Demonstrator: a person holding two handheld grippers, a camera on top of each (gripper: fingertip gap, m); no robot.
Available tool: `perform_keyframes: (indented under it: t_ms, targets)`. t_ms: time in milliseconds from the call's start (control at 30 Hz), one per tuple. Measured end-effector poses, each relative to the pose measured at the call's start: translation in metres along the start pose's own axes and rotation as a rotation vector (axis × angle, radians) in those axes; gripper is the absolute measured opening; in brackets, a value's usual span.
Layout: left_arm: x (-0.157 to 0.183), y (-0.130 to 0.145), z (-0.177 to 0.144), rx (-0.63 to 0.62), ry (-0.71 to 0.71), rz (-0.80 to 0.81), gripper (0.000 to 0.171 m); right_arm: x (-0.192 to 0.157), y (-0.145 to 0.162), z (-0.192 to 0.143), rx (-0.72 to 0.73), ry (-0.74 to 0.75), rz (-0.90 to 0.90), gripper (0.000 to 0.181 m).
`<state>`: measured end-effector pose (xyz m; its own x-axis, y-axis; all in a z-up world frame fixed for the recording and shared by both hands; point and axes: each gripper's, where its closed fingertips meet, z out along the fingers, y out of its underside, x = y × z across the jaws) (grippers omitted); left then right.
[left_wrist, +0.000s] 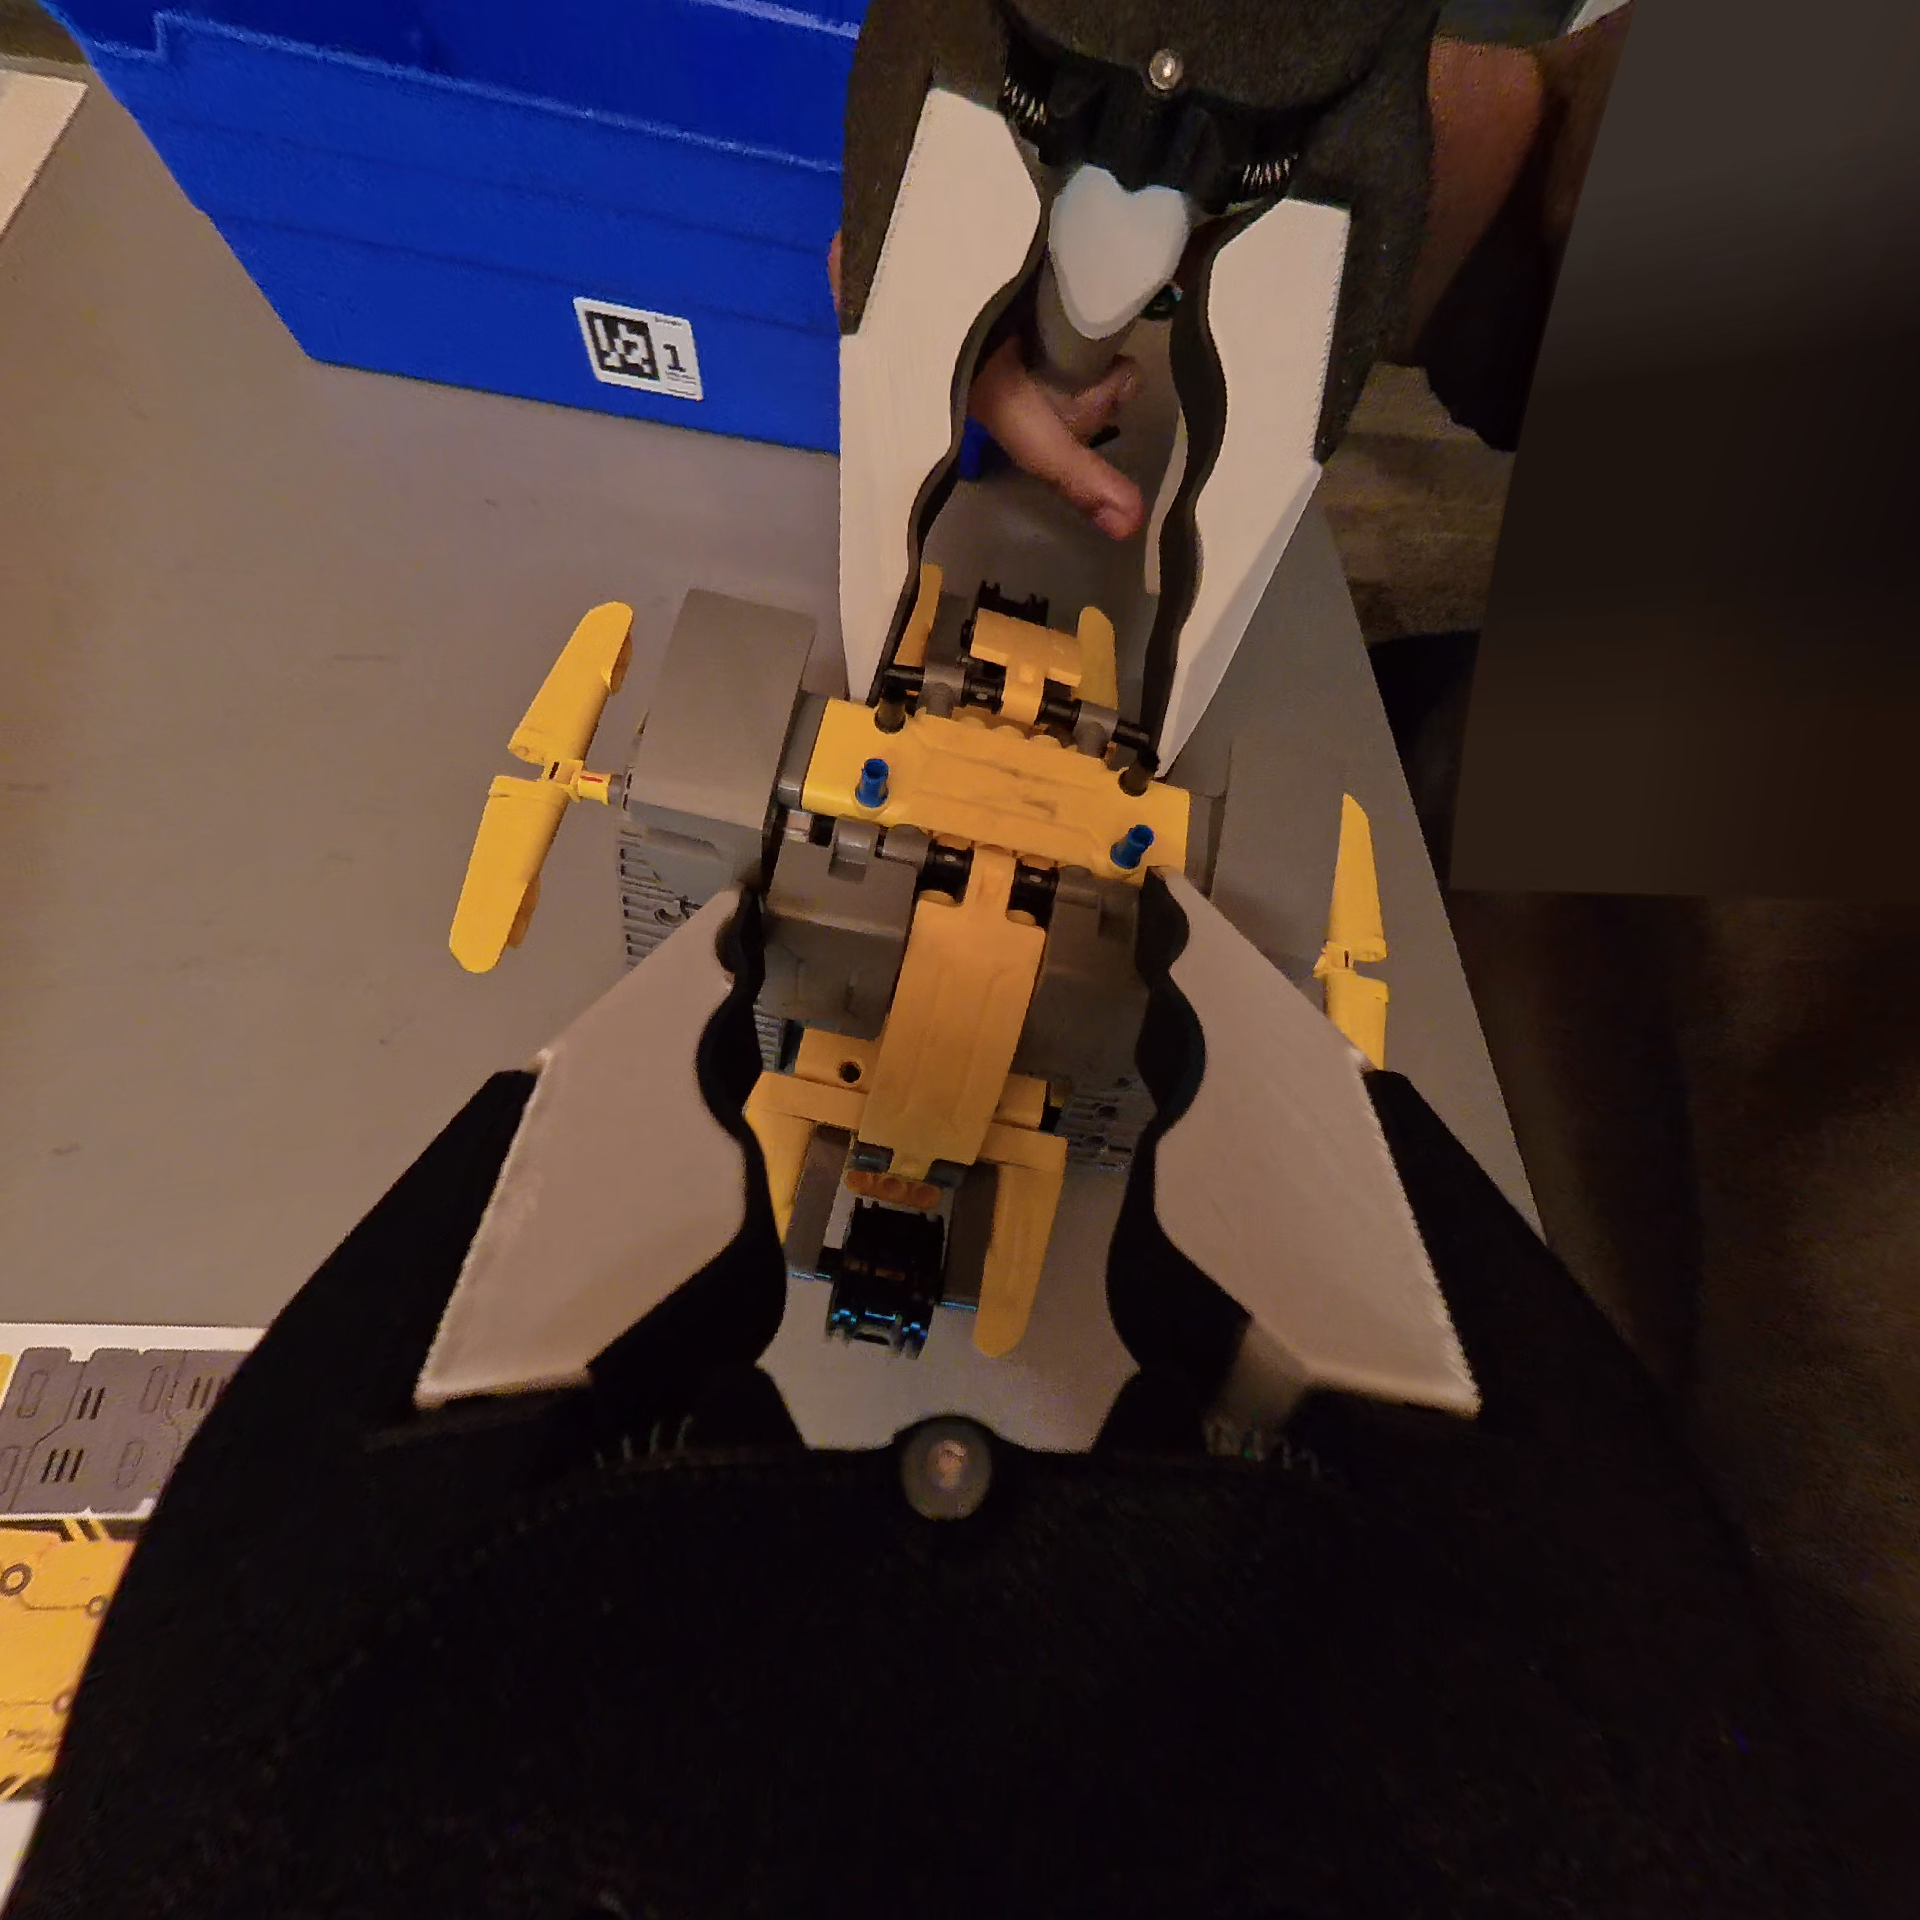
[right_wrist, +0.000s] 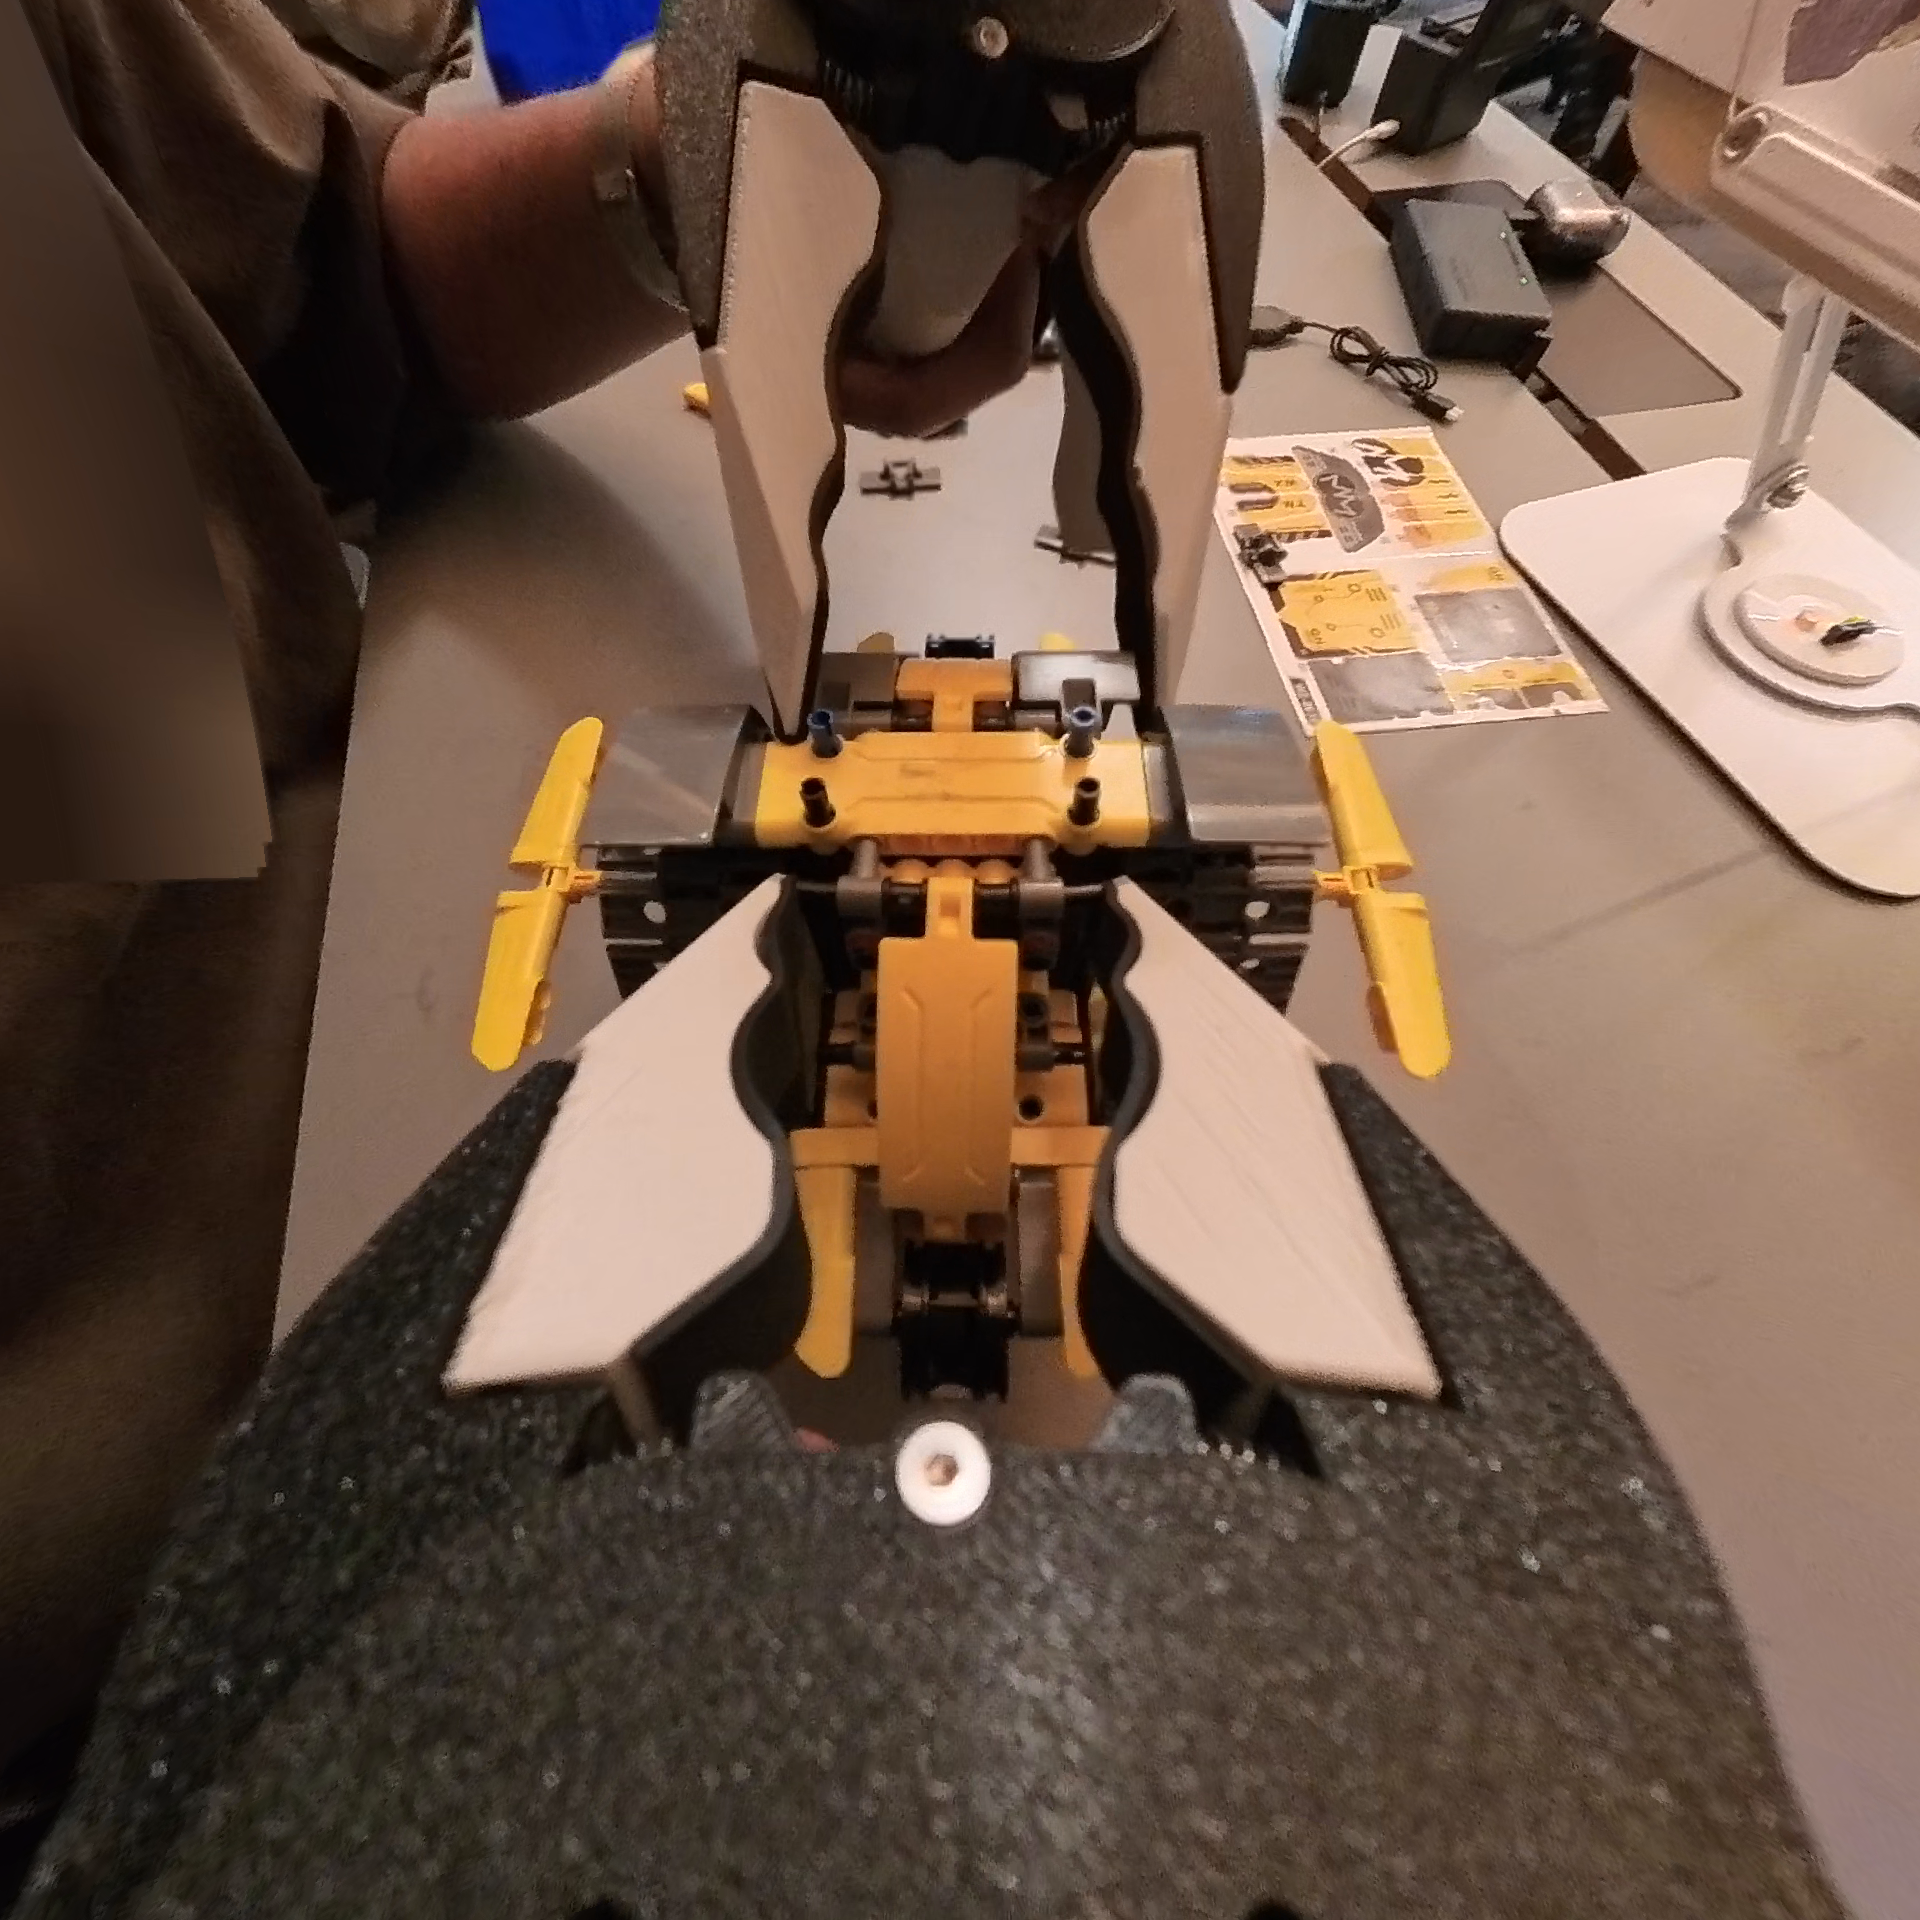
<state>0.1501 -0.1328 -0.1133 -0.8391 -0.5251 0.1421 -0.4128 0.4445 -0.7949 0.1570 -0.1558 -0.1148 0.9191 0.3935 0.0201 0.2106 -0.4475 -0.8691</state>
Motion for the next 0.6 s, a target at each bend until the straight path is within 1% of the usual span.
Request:
perform_keyframes:
  t_ms: [200, 433, 600]
  targets:
    - [0.0, 0.0, 0.001, 0.019, 0.0, -0.006, 0.07, 0.002, 0.001, 0.002, 0.058, 0.101, 0.004, 0.059]
    - [0.001, 0.002, 0.0, 0.014, -0.009, -0.013, 0.071, 0.002, 0.003, 0.002, 0.096, 0.078, 0.03, 0.061]
    - [0.001, 0.002, 0.0, 0.007, -0.011, -0.01, 0.07, 0.002, 0.0, -0.008, 0.16, 0.081, 0.055, 0.064]
